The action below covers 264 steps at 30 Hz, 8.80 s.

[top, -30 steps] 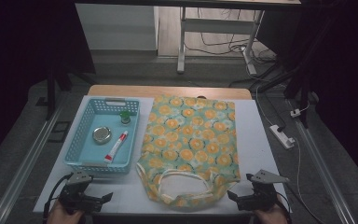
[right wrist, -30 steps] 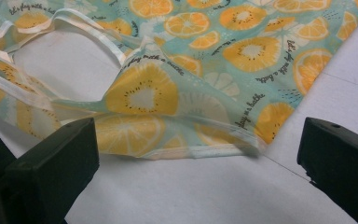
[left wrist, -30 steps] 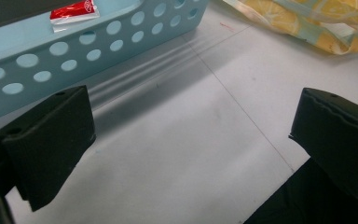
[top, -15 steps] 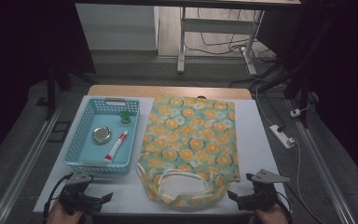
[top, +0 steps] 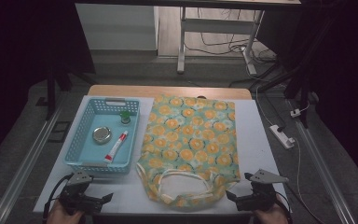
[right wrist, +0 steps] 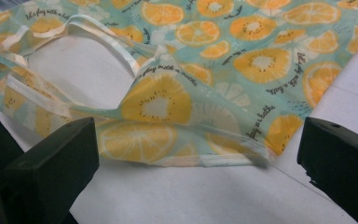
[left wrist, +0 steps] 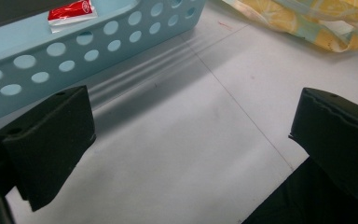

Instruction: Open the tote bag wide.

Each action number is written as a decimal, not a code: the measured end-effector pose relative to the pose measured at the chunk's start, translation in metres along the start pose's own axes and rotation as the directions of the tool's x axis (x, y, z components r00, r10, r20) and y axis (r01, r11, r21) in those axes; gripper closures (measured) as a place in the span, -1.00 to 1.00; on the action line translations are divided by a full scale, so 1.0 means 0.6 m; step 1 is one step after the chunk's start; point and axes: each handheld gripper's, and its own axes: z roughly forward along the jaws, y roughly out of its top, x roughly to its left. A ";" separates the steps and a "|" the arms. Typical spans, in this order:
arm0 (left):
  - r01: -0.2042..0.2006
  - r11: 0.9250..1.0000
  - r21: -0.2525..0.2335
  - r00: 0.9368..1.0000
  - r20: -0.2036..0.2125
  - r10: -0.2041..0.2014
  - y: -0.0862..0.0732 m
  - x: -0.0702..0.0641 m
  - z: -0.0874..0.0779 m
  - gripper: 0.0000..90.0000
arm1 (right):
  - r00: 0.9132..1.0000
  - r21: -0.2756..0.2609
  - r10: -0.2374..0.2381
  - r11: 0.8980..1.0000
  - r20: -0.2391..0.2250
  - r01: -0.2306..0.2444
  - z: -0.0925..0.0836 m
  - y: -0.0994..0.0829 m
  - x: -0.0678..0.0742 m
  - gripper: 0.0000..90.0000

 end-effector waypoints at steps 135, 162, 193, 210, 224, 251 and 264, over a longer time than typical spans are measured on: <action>-0.011 0.999 0.031 1.000 0.025 0.011 0.004 0.001 0.007 -1.00 | 0.906 0.094 -0.199 0.964 -0.373 0.250 0.172 0.213 0.058 0.98; 0.001 1.000 0.024 0.999 0.036 -0.002 0.003 0.005 0.006 -1.00 | 0.960 0.058 -0.169 0.981 -0.224 0.187 0.247 0.314 -0.039 0.98; 0.011 1.000 0.028 0.999 0.041 -0.013 0.004 0.007 0.006 -1.00 | 0.987 0.105 -0.104 0.988 -0.121 0.117 0.352 0.323 -0.136 0.98; 0.004 1.000 0.025 0.999 0.037 -0.005 0.004 0.005 0.006 -1.00 | 0.986 0.174 -0.139 0.973 -0.096 0.154 0.380 0.291 -0.137 0.66; 0.004 1.000 0.025 0.999 0.034 -0.005 0.004 0.005 0.006 -1.00 | 0.984 0.149 -0.107 0.981 -0.141 0.128 0.325 0.299 -0.109 -0.22; -0.006 1.000 0.028 0.999 0.035 0.005 0.006 0.004 0.007 -1.00 | 0.965 0.191 -0.184 0.957 -0.188 0.219 0.293 0.217 0.005 -1.00; -0.010 1.000 0.029 0.999 0.034 0.009 0.006 0.003 0.008 -1.00 | 0.944 0.246 -0.252 0.921 -0.214 0.302 0.318 0.178 0.046 -1.00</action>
